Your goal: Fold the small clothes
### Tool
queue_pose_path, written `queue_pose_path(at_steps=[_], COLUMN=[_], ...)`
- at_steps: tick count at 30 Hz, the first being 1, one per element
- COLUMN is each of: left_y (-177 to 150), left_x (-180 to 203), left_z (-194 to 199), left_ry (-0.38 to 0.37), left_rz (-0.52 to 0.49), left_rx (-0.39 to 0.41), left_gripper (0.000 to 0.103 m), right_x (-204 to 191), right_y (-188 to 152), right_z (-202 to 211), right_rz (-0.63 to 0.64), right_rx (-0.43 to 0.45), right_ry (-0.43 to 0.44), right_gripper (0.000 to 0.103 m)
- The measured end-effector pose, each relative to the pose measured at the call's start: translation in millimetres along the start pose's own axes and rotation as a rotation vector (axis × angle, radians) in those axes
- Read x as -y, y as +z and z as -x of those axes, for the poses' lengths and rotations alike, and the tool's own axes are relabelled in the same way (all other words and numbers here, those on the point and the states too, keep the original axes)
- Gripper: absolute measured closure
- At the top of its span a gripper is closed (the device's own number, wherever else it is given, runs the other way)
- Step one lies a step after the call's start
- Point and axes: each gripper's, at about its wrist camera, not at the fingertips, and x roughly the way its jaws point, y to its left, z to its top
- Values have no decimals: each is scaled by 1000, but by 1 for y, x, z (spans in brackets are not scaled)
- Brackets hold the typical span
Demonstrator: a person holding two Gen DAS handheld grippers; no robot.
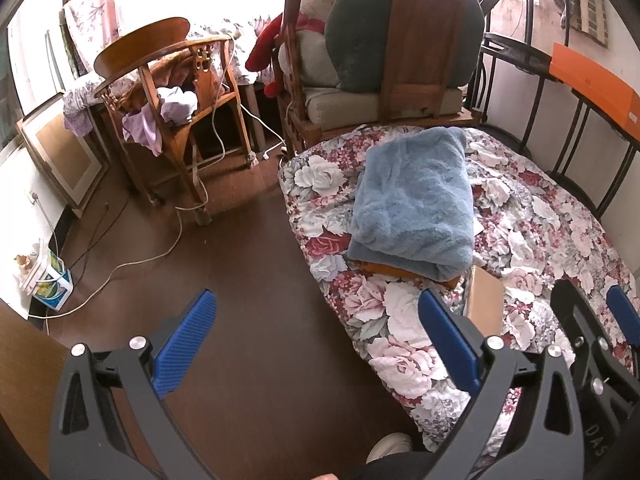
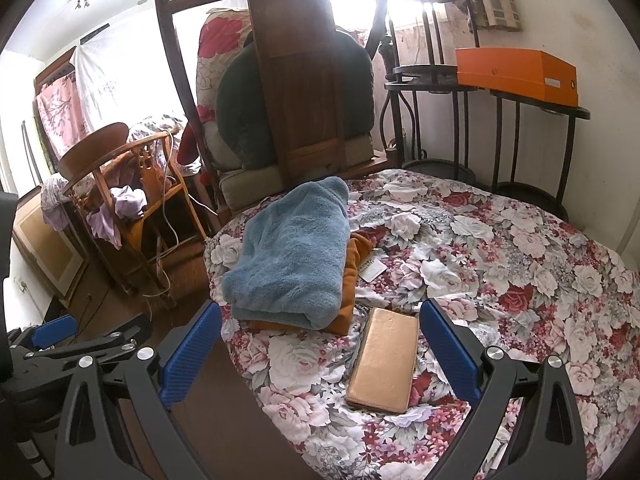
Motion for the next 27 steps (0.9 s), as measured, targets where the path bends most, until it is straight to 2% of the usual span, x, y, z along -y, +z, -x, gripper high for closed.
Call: queue_pose_path(at_steps=[27], left_y=[3], left_x=[-3], left_z=[-5], left_ry=[0], left_rz=[-2], left_rx=[-9], left_gripper=[4], right_x=[-1], right_y=[1], right_z=[-2], right_rz=[-5], right_rx=[1], right_ry=[-4], right_gripper=[4])
